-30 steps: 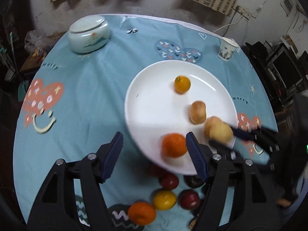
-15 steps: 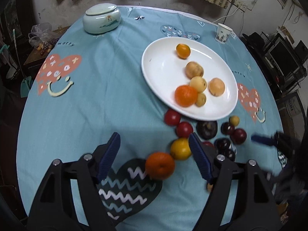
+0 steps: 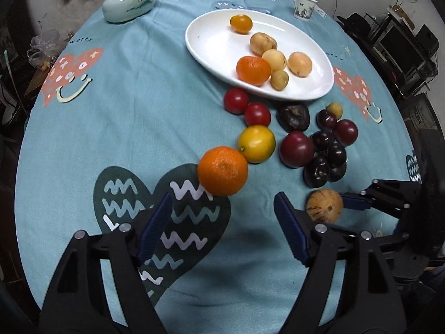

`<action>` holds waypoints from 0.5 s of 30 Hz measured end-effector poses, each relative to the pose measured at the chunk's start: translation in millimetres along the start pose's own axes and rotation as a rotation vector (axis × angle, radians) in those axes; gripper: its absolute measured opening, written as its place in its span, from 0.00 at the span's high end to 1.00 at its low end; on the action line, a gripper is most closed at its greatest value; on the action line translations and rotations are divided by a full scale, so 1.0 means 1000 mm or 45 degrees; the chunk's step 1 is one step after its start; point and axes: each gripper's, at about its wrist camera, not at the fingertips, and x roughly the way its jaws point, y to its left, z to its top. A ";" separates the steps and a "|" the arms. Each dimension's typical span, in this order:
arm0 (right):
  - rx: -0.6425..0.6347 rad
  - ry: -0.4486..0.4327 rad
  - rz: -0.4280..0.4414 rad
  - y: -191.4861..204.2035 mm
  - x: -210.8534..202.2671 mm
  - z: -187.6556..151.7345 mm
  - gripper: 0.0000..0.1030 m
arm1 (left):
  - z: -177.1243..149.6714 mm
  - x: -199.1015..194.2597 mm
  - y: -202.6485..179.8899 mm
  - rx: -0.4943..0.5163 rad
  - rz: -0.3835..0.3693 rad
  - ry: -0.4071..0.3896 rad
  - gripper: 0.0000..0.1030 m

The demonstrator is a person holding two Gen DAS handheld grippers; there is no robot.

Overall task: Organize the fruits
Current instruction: 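Grasp a speckled brown fruit with the right gripper while the left grasps a mandarin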

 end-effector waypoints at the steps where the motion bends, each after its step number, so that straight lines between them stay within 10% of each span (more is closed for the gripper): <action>1: -0.002 -0.006 0.004 0.001 -0.002 0.000 0.63 | 0.000 0.003 0.000 0.003 -0.005 0.000 0.25; 8: 0.090 -0.033 0.032 -0.008 -0.024 -0.015 0.63 | 0.010 0.032 0.000 -0.001 0.042 0.026 0.27; 11: 0.102 -0.034 0.031 -0.007 -0.027 -0.021 0.63 | 0.012 0.045 -0.001 0.022 0.027 0.074 0.58; 15: 0.109 -0.042 0.028 -0.011 -0.033 -0.025 0.63 | 0.014 0.031 -0.011 0.041 0.058 0.040 0.58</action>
